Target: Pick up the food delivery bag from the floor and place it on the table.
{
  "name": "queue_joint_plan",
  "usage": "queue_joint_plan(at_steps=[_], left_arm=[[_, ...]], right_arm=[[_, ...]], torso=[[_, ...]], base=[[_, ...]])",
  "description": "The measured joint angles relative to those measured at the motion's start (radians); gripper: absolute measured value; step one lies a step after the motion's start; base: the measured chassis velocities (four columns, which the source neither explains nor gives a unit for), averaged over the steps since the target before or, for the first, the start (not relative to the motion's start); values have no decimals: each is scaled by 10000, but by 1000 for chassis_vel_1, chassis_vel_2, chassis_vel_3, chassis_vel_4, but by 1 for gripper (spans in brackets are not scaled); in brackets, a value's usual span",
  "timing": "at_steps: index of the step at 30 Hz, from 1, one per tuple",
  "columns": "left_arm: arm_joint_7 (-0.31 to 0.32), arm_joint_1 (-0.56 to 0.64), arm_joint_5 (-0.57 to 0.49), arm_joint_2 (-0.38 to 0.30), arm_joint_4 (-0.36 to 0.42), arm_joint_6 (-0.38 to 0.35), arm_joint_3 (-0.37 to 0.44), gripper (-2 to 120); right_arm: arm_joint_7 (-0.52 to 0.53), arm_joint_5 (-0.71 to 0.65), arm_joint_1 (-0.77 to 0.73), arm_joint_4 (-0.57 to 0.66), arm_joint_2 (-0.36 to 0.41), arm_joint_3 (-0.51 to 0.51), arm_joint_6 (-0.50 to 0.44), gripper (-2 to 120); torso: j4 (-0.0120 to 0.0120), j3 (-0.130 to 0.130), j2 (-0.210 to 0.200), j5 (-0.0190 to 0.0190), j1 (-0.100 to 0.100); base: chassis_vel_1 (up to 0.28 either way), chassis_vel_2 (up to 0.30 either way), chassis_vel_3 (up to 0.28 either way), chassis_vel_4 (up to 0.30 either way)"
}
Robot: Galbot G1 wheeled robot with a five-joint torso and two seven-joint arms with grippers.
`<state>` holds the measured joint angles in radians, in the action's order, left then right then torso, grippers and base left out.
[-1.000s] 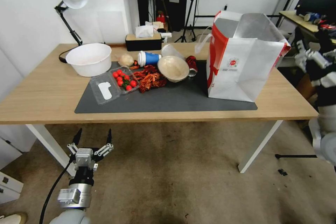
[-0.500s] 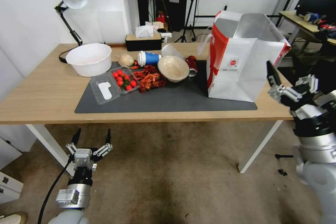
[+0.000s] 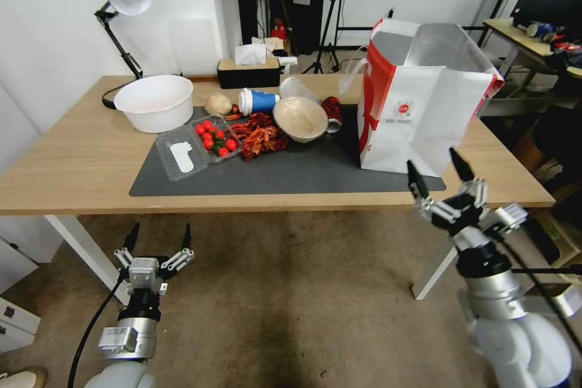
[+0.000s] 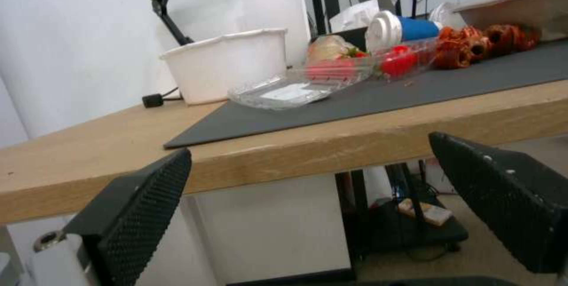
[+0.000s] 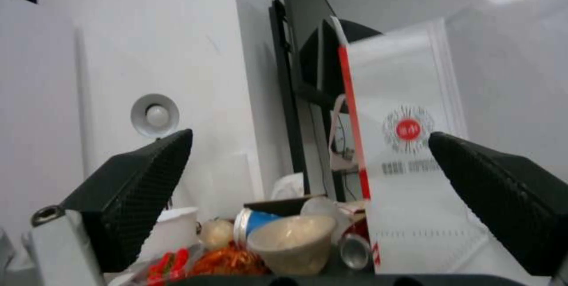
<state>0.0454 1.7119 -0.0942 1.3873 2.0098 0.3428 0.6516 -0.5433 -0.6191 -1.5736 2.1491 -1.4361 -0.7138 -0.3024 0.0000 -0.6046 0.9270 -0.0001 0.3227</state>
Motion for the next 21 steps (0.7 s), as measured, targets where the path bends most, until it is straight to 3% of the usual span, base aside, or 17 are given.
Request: queue_joint_plan(at_steps=[13,21], left_arm=[[-10,-66,-85,-67,-128,95,16,100],[-32,-93,-78,-65,-168,96,-7,100]], right_arm=[[433,1207,-822,-888,-1160,307,-1170,100],[630,1427,-1183,-1466,-1392,196,-1758,100]], torso=[[1,-1,0,0,0],[0,0,0,1,0]], base=[[0,0,0,0],[0,0,0,0]])
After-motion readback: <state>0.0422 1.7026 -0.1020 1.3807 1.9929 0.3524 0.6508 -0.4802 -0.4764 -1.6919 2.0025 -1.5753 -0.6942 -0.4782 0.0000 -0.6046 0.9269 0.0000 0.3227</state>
